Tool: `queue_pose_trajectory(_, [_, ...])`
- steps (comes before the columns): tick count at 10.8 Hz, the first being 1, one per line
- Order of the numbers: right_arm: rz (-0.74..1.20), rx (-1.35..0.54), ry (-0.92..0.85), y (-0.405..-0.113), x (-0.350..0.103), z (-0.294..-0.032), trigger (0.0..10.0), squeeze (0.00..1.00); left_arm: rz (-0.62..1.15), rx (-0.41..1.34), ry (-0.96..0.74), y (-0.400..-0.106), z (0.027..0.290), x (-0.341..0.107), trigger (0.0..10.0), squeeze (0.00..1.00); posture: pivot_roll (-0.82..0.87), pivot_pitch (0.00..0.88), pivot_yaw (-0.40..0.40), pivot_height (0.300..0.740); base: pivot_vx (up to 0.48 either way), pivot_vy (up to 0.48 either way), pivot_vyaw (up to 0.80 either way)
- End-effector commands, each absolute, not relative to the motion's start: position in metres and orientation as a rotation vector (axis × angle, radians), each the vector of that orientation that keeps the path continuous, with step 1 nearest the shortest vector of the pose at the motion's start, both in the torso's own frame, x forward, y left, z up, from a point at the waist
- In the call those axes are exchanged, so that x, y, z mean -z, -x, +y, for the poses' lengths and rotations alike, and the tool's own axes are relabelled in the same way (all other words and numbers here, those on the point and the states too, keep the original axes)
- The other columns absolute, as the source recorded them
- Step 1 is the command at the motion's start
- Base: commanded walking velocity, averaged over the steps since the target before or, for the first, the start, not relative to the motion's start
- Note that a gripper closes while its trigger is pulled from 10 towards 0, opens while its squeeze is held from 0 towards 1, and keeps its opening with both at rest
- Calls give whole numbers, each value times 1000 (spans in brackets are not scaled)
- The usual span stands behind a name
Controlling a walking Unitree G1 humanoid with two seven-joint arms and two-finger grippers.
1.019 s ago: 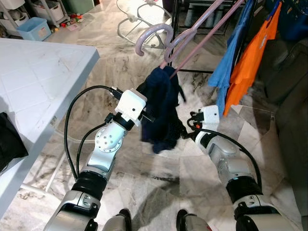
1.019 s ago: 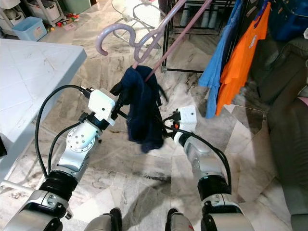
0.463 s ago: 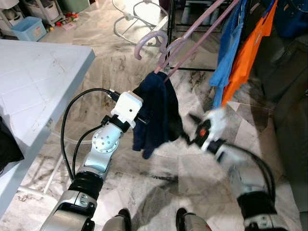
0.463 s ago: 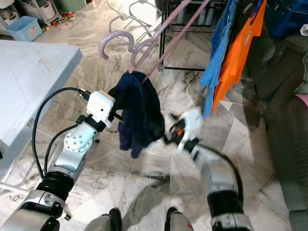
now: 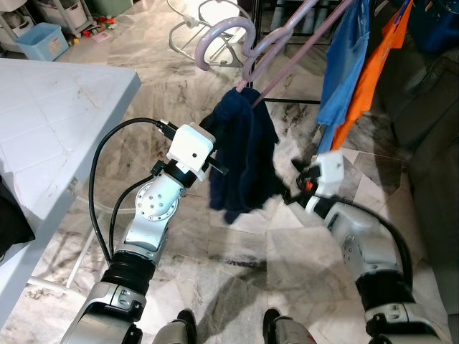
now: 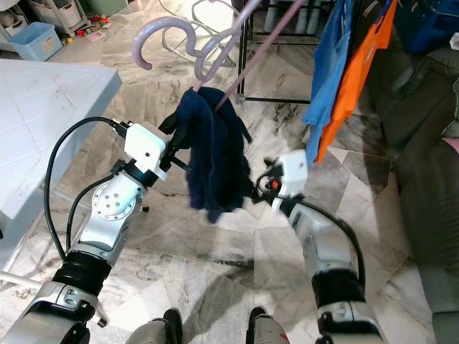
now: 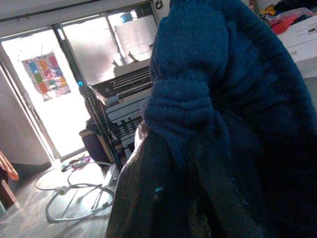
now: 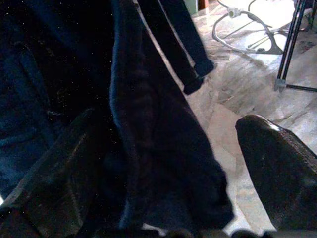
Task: Hang hanger
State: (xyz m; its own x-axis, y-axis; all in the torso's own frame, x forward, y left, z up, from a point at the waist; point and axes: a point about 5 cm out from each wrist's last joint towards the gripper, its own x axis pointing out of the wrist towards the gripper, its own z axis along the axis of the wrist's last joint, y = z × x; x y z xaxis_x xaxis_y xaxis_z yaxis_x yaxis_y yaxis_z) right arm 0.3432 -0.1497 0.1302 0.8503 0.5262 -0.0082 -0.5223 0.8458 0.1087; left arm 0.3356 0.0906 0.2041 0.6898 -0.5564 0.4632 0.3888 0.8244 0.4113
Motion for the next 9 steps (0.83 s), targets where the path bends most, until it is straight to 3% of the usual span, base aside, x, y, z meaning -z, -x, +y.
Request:
queue_pose_trajectory(1, [60, -550, -103, -342, -124, -150, 10000, 0, -641, 536, -290, -334, 93, -210, 0, 0, -183, 227, 46, 740, 0, 0, 0])
queue_pose_trajectory(4, [109, -558, -107, -342, -112, -142, 10000, 0, -661, 537, -271, -331, 90, -218, 0, 0, -183, 228, 40, 740, 0, 0, 0])
queue_pose_trajectory(6, [280, -505, -149, -337, -80, -146, 10000, 0, -698, 530, -229, -330, 88, -232, 0, 0, -183, 228, 41, 740, 0, 0, 0])
queue_pose_trajectory(7, [324, -425, -181, -336, -69, -149, 0, 0, -723, 541, -219, -328, 85, -240, 0, 0, -181, 230, 45, 740, 0, 0, 0])
queue_pose_trajectory(9, [354, -299, -232, -342, -65, -156, 0, 0, -729, 543, -206, -327, 85, -243, 0, 0, -180, 234, 50, 740, 0, 0, 0])
